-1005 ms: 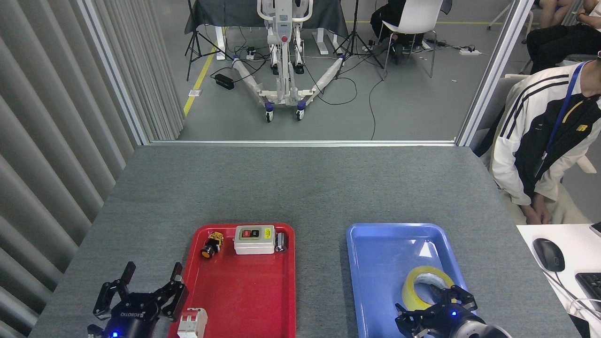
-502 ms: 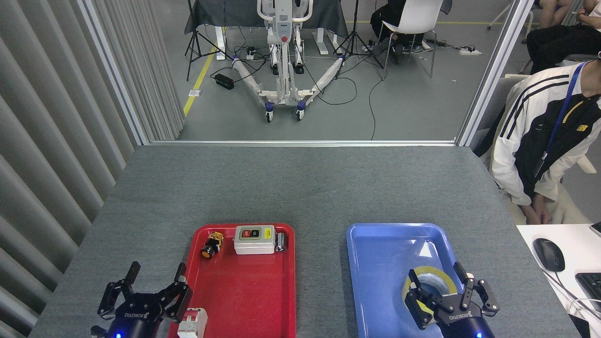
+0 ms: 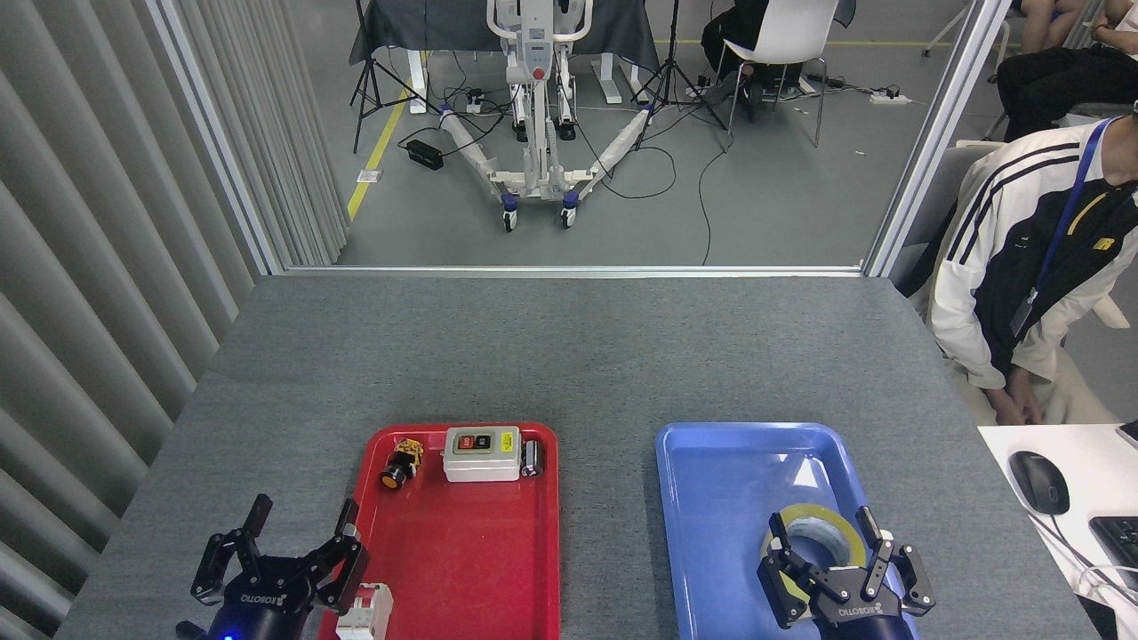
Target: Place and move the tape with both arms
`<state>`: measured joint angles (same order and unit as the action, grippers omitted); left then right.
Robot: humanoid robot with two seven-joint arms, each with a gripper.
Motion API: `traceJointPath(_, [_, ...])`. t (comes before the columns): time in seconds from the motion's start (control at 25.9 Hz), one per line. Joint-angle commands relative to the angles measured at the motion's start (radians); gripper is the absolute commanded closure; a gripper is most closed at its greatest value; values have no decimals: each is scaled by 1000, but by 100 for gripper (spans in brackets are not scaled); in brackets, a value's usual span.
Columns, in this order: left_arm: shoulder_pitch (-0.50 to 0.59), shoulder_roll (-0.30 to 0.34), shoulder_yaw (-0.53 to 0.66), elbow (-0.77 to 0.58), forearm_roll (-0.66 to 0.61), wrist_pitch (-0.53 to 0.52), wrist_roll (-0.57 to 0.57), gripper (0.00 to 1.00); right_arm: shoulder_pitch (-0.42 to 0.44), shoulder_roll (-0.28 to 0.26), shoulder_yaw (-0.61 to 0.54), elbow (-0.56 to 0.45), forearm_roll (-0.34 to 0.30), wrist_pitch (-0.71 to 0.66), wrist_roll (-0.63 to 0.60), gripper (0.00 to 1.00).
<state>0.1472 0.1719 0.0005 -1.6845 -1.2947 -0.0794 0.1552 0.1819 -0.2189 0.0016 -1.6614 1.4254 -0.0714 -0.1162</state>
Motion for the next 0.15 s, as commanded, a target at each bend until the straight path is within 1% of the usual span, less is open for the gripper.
traceJointPath(0.0, [0, 1, 1, 0, 0, -30, 1, 0, 1, 3, 3, 0, 0, 4, 0, 0])
traceJointPath(0.12, [0, 1, 1, 0, 0, -33, 1, 0, 1, 3, 1, 0, 0, 5, -2, 0])
